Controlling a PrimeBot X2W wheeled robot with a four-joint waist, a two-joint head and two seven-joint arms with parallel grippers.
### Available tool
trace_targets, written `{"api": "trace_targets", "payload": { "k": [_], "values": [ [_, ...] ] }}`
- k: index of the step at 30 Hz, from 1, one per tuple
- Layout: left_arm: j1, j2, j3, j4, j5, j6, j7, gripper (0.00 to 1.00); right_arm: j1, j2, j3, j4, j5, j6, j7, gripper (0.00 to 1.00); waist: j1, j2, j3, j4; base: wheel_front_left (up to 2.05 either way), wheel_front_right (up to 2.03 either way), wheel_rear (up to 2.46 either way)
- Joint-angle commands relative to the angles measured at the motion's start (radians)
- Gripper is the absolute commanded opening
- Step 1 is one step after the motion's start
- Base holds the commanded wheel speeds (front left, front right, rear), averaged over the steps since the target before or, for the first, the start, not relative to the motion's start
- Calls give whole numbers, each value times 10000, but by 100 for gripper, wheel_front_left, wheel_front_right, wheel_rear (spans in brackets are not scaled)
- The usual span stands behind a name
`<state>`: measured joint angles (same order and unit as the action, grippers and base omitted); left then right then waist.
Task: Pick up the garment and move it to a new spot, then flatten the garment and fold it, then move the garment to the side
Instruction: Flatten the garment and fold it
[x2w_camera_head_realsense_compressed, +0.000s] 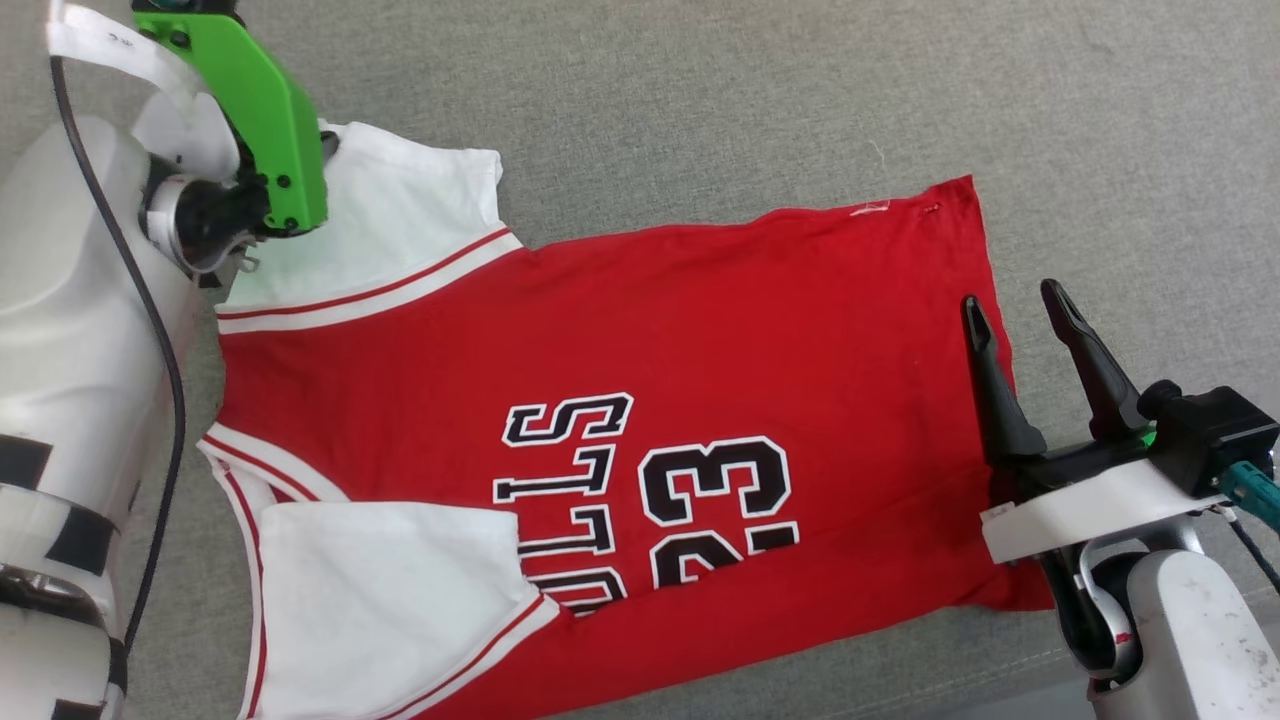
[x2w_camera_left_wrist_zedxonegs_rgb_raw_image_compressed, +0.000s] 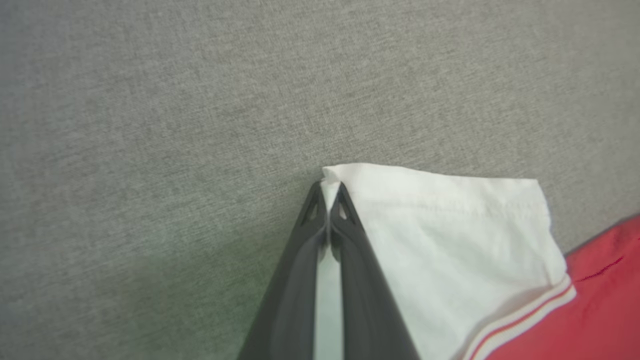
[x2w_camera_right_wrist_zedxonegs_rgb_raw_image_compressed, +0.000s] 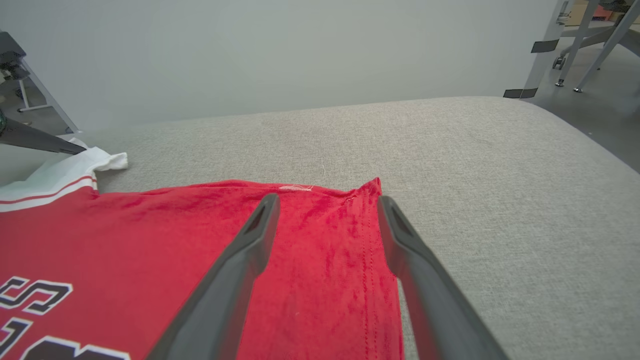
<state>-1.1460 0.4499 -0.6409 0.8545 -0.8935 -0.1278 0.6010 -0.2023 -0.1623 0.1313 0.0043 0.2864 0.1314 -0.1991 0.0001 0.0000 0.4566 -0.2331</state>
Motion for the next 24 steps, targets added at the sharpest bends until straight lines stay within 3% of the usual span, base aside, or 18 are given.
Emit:
{"api": "trace_targets", "payload": {
  "k": [1,6,13,15,16,24],
  "values": [
    [289,-108,29,-116,-181,-28,-174,0,-52,-164,-38,1,12,-7,166,100,-1,0,-487,300,0,0,0],
    [732,-80,65,-753,-487,-28,-760,0,-20,-770,-274,-83,168,-7,1182,100,-1,0,-1152,683,0,0,0],
    [1639,-72,369,-2824,-1076,40,-1301,0,-484,-1981,-598,-214,733,-7,4309,100,-1,0,-1645,1380,0,0,0],
    [2113,153,345,-3979,-1070,336,-1223,0,-898,-2434,-543,-218,1002,-7,5861,100,-1,0,-1625,1679,0,0,0],
    [2552,425,333,-5105,-982,725,-1177,0,-1396,-2901,-408,-36,1326,-7,7057,100,-1,0,-1492,1943,0,0,0],
    [3798,1107,428,-7726,-894,1651,-1172,0,-2777,-3704,158,1119,1851,-7,8828,100,-1,0,-1000,2524,0,0,0]
  ]
}}
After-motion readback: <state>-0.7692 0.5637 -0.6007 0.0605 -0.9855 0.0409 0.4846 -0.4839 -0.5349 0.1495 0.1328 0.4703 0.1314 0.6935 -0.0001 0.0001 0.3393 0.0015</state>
